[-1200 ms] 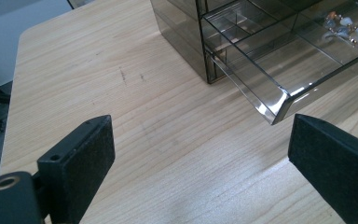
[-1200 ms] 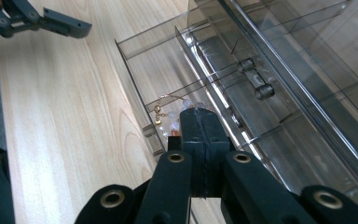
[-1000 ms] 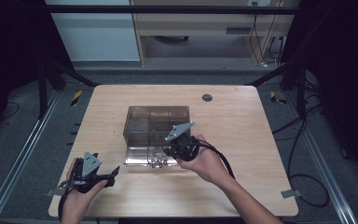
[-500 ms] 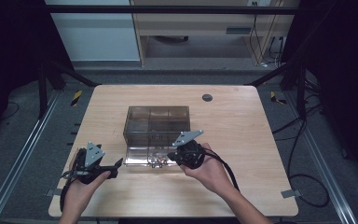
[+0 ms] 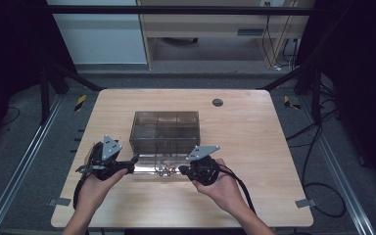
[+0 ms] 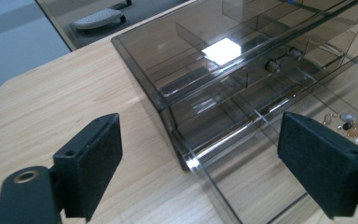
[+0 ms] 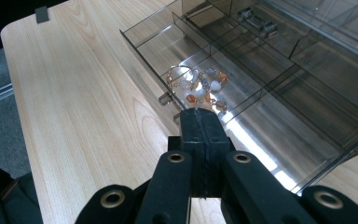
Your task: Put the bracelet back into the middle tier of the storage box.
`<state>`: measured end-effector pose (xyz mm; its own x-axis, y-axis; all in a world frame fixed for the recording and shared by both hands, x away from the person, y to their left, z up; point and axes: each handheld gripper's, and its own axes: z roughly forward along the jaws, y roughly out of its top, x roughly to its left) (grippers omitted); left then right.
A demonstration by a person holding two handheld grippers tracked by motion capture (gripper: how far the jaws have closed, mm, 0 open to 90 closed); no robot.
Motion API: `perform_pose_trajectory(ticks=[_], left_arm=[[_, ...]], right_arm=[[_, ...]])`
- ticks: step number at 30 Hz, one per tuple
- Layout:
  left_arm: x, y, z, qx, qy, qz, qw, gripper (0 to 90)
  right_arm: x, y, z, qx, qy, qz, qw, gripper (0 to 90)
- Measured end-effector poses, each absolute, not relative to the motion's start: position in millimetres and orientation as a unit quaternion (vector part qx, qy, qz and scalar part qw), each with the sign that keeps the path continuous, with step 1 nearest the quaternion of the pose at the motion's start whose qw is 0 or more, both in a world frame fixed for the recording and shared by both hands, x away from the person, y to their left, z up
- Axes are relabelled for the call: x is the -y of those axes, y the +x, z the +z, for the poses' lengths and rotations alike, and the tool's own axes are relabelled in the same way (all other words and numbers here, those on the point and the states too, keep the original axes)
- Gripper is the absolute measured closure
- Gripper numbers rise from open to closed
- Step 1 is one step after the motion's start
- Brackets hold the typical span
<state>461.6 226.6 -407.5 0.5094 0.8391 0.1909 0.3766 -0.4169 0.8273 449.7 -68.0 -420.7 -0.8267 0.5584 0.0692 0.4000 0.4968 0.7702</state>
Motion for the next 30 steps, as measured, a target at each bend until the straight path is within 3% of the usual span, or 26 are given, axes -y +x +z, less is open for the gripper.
perform_pose_trajectory(ticks=[30], left_arm=[[-175,508,-382,-0.366,0.800,0.281,0.384,51.9]], right_arm=[[67,433,-446,-0.856,0.288,0.418,0.095,90.0]])
